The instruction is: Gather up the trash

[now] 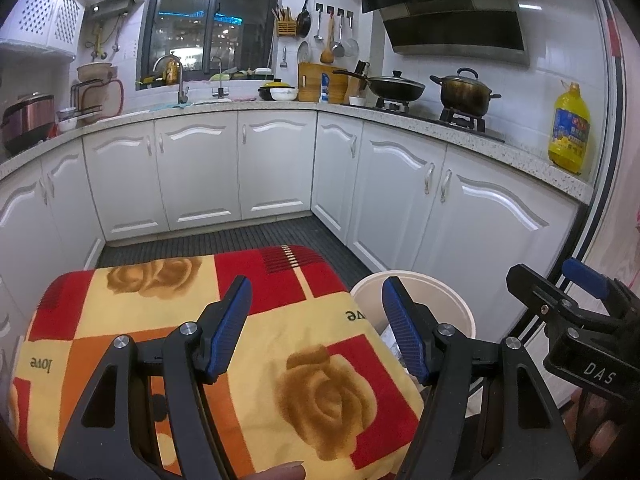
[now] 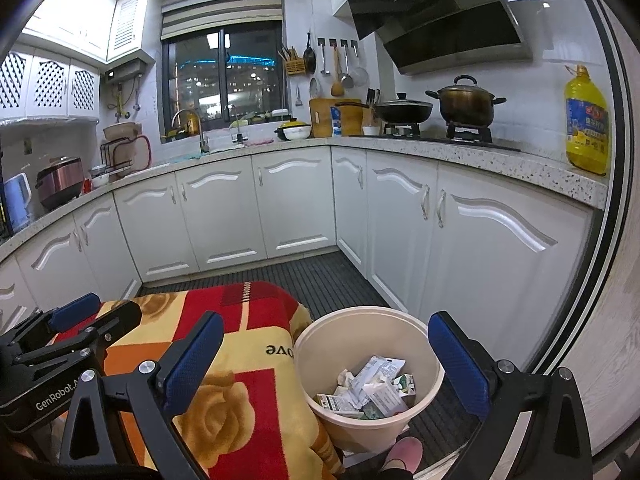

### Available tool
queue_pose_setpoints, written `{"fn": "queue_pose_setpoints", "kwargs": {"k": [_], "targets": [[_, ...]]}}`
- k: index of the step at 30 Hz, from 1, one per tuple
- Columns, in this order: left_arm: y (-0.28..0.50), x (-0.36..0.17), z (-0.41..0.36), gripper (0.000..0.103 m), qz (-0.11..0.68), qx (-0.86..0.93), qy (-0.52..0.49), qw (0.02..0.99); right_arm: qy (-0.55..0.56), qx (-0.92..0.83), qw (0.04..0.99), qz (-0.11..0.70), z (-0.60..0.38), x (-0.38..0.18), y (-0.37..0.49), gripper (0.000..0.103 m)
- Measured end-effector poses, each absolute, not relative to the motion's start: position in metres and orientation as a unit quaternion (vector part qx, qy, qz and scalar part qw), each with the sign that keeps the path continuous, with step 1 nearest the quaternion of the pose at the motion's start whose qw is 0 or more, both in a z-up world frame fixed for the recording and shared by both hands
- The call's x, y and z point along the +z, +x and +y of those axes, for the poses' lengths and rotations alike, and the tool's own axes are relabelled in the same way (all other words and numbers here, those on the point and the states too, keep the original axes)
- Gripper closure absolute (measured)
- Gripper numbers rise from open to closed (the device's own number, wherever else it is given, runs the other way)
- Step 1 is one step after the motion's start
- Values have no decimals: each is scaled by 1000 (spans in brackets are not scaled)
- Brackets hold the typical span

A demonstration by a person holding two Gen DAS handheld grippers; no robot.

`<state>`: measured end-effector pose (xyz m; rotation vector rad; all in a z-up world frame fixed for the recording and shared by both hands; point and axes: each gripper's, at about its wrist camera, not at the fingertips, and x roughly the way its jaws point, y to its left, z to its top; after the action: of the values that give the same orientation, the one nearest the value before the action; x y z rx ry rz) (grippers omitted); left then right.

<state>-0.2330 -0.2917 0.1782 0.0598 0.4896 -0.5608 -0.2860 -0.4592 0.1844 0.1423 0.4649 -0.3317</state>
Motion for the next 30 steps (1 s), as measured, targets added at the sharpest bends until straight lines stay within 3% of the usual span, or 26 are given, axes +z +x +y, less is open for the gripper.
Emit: {"fn": "queue_pose_setpoints", "kwargs": {"k": [30], "targets": [[-232,168,-292,36,247,-278,39,928,74,-156,956,239,-465,176,-278,1]]}}
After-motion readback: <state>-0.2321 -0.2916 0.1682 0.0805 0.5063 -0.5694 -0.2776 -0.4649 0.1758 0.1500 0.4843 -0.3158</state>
